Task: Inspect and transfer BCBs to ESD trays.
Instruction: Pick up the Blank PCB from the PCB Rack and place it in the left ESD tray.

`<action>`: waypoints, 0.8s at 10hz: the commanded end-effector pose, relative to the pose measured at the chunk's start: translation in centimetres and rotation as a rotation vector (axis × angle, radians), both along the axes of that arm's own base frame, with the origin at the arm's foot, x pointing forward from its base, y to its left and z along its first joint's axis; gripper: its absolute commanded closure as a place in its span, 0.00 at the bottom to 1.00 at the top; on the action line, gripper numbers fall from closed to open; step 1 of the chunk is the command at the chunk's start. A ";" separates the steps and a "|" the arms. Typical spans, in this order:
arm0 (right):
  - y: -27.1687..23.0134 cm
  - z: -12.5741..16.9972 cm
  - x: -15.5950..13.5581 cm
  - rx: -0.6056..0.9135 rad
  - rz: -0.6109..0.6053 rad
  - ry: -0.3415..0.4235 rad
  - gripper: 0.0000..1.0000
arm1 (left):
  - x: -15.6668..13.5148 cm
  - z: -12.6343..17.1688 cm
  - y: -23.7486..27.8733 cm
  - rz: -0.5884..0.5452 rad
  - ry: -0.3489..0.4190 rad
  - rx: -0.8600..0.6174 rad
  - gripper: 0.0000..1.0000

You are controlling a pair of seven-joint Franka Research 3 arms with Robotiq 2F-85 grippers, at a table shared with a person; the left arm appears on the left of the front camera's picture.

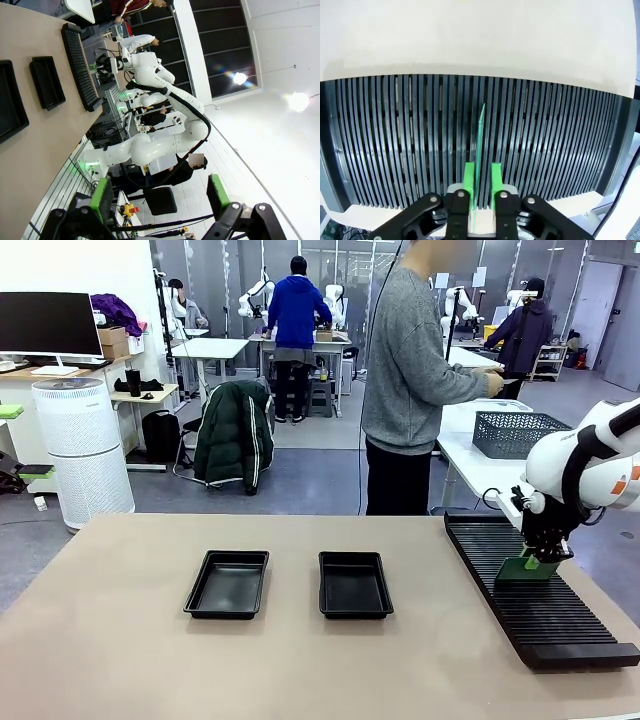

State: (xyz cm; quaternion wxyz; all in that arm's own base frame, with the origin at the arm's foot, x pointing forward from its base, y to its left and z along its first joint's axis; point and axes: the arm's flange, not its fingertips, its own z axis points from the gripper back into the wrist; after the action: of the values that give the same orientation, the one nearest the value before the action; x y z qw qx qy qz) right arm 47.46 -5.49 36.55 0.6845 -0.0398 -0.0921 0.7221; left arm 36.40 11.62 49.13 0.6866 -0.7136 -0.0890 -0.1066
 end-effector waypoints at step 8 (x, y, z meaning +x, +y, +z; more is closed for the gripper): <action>-0.1 0.0 -0.1 0.003 -0.006 0.009 1.00 | -0.1 0.1 -0.1 0.007 0.010 -0.001 0.00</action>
State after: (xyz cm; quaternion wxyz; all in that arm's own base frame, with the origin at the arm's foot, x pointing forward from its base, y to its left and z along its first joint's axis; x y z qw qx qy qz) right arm 47.41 -5.63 36.57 0.6881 -0.0356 -0.0900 0.7191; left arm 36.40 11.62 49.13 0.6866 -0.7136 -0.0890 -0.1066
